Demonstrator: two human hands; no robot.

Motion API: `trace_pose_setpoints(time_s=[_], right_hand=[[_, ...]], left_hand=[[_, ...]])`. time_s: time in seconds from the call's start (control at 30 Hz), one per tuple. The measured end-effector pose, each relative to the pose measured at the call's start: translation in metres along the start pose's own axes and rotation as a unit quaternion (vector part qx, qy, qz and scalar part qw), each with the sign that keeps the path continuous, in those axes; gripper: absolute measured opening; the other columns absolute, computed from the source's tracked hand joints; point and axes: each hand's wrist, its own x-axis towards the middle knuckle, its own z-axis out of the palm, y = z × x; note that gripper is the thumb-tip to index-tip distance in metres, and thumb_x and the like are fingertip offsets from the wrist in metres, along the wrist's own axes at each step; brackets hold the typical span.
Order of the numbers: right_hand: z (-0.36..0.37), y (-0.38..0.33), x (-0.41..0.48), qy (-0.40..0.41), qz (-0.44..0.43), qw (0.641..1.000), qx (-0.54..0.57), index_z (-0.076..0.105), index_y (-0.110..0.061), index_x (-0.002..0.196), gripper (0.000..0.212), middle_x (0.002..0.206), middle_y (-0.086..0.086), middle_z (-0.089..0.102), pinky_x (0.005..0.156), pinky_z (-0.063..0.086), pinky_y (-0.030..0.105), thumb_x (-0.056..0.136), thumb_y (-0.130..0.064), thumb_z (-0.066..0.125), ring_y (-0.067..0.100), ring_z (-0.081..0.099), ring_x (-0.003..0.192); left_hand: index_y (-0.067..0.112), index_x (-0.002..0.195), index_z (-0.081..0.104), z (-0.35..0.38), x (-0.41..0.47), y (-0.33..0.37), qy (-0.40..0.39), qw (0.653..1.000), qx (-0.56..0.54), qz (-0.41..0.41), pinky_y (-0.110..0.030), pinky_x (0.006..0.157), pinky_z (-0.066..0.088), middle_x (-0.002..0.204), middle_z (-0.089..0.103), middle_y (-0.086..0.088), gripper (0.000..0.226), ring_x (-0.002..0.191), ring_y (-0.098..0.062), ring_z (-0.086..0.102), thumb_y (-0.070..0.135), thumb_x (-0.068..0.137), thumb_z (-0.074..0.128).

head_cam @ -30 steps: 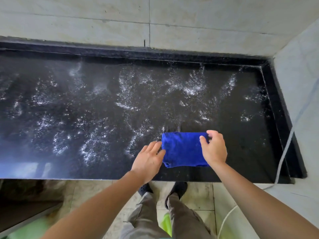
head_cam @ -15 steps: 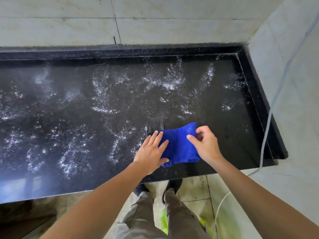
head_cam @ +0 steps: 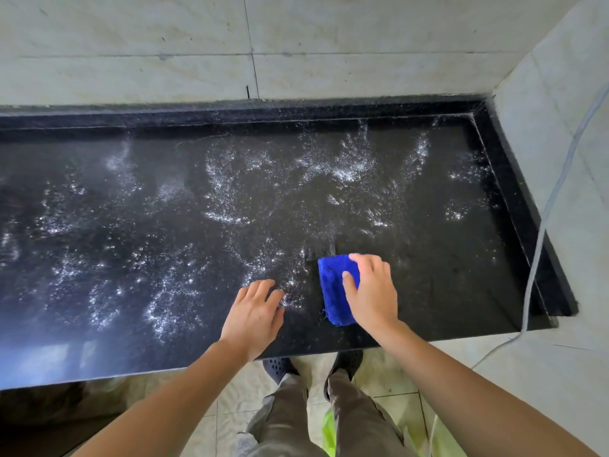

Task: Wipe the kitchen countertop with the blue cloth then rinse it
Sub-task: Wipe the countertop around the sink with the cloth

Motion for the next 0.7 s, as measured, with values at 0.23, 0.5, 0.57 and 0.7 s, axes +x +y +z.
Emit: trace_pose_setpoints(time_s=[0.23,0.5,0.57,0.7], right_hand=[[0.051,-0.001,-0.015,-0.020,-0.004,0.986,-0.168,0.046,-0.012,0.139,0.059,0.151,0.017,0.035,0.091,0.046,0.047,0.090,-0.043,0.057,0.032,0.039,0.136],[-0.001,0.077,-0.031,0.049,0.075,0.996,-0.013,0.053,-0.009,0.133,0.046,0.144,0.009,0.047,0.090,0.049,0.046,0.087,-0.009,0.058,0.031,0.050,0.118],[-0.028,0.114,-0.038,0.134,0.144,0.980,0.030,0.050,-0.007,0.135,0.043,0.145,0.010,0.045,0.100,0.043,0.043,0.093,-0.008,0.049,0.031,0.046,0.124],[-0.067,0.184,-0.035,0.162,0.261,0.952,0.019,0.040,-0.006,0.142,0.045,0.151,0.011,0.036,0.107,0.035,0.042,0.098,-0.014,0.043,0.030,0.036,0.134]], left_hand=[[0.008,0.108,0.064,0.004,0.045,0.013,-0.011,0.998,-0.004,0.065,-0.042,0.084,0.052,0.114,0.061,-0.013,0.037,0.103,-0.033,0.059,0.029,0.090,0.039],[0.005,0.114,0.064,0.025,0.121,0.054,-0.044,0.985,0.044,0.162,-0.046,0.088,0.051,0.122,0.060,-0.018,0.031,0.112,-0.038,0.058,0.021,0.087,0.064],[0.004,0.121,0.061,0.032,0.138,0.069,-0.062,0.981,0.051,0.176,-0.048,0.093,0.050,0.130,0.056,-0.022,0.039,0.120,-0.040,0.054,0.024,0.087,0.066],[0.005,0.140,0.046,0.052,0.150,0.079,-0.096,0.979,0.081,0.161,-0.050,0.107,0.039,0.148,0.040,-0.023,0.054,0.137,-0.039,0.038,0.040,0.099,0.041]])
